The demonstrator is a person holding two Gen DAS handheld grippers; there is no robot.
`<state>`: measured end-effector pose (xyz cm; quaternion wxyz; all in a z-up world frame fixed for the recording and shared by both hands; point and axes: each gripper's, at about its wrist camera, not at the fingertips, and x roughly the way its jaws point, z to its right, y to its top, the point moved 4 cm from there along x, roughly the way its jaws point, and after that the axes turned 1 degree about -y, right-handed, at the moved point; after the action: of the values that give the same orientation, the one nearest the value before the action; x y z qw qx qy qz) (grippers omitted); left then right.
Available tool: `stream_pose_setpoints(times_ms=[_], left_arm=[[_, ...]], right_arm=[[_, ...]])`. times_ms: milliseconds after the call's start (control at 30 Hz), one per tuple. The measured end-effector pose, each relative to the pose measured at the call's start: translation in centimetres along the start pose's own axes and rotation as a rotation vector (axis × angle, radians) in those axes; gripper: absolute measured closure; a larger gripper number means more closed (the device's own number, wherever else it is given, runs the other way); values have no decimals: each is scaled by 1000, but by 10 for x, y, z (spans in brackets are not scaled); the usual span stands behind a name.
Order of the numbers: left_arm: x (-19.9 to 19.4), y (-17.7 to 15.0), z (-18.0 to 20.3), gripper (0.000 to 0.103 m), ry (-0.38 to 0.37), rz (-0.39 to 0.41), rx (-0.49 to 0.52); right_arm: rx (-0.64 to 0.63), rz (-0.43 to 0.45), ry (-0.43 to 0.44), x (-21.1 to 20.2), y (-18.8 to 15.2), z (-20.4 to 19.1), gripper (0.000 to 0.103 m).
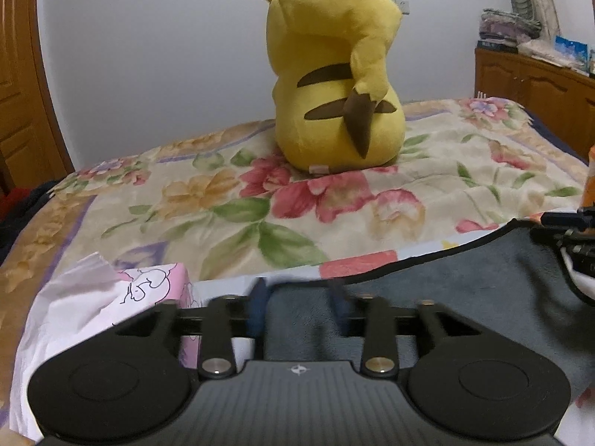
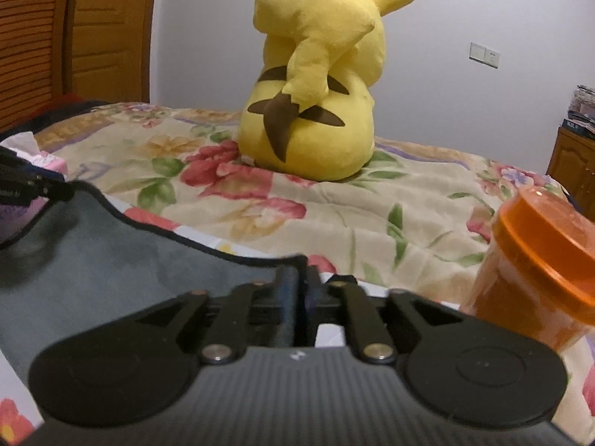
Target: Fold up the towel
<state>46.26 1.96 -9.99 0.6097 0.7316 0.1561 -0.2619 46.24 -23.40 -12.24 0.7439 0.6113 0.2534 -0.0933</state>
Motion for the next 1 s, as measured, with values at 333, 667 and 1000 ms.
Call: stream_pose_setpoints(times_ms=[333,667,1000], left_arm=[[-47,8,16,28,-40,23,-23],[-115,12,26,15,-63,47,-21],[-186,1,21,6,-71,63,-58]], right_arm=[[35,18,36,-43,17,-4,51],[49,16,56,-114,27,-19,49],[78,38,54,-170,36,-26,45]])
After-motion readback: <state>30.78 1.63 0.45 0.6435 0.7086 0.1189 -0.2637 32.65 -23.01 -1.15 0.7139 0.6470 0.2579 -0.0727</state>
